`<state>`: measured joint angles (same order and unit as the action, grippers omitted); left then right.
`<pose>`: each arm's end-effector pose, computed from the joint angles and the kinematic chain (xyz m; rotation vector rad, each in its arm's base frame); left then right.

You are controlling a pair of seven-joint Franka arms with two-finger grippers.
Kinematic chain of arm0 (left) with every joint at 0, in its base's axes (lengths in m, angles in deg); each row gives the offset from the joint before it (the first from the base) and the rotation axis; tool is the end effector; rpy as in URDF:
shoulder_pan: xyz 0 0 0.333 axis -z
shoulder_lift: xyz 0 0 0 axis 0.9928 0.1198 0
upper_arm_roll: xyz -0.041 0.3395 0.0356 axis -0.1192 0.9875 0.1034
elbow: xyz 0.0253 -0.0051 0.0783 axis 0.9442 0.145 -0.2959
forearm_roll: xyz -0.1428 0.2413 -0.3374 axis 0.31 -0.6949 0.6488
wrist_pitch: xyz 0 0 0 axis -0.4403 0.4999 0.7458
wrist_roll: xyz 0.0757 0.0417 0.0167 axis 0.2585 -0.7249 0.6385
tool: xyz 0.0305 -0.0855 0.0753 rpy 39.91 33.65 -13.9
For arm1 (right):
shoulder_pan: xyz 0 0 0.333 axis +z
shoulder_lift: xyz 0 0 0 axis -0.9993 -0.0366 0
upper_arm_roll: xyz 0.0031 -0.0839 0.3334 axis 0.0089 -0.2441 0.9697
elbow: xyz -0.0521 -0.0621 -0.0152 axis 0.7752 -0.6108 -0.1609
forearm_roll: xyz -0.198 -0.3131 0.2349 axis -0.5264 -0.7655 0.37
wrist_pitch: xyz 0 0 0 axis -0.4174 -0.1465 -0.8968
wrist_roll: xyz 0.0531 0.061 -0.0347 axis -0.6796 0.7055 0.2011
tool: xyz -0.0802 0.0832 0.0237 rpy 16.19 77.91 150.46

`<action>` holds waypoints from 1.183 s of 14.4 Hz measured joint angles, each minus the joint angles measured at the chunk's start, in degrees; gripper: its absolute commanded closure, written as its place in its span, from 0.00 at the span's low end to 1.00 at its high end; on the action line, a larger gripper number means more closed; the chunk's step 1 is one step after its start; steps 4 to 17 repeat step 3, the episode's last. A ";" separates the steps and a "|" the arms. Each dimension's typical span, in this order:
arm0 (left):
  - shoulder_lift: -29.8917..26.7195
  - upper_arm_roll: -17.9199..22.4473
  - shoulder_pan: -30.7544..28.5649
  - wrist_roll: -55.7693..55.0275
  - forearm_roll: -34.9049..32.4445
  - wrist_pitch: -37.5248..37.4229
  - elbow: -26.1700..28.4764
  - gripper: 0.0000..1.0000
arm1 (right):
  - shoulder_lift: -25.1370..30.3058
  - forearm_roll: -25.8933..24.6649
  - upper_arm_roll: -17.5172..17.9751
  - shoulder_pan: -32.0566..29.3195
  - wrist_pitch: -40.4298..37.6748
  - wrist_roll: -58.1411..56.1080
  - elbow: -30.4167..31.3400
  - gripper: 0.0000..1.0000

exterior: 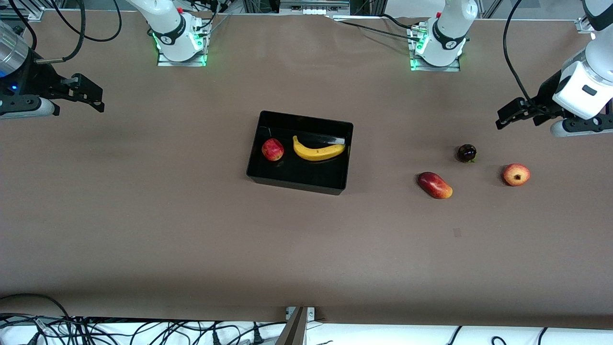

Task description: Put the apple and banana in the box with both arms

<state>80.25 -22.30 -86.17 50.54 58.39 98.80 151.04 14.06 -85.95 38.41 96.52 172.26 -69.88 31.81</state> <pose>0.5792 -0.0261 0.5793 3.0967 0.2221 -0.0850 0.5962 0.0584 0.6467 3.1176 0.1629 -0.0172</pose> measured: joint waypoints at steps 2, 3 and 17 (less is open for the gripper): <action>0.00 0.62 0.58 0.00 -1.12 -1.41 0.00 0.00 | 0.00 0.00 0.00 0.00 0.00 0.00 0.00 0.00; 0.01 0.72 0.73 0.00 -1.58 -1.65 0.00 0.00 | 0.00 0.00 0.00 0.00 0.00 0.00 0.00 0.00; 0.01 0.72 0.73 0.00 -1.58 -1.65 0.00 0.00 | 0.00 0.00 0.00 0.00 0.00 0.00 0.00 0.00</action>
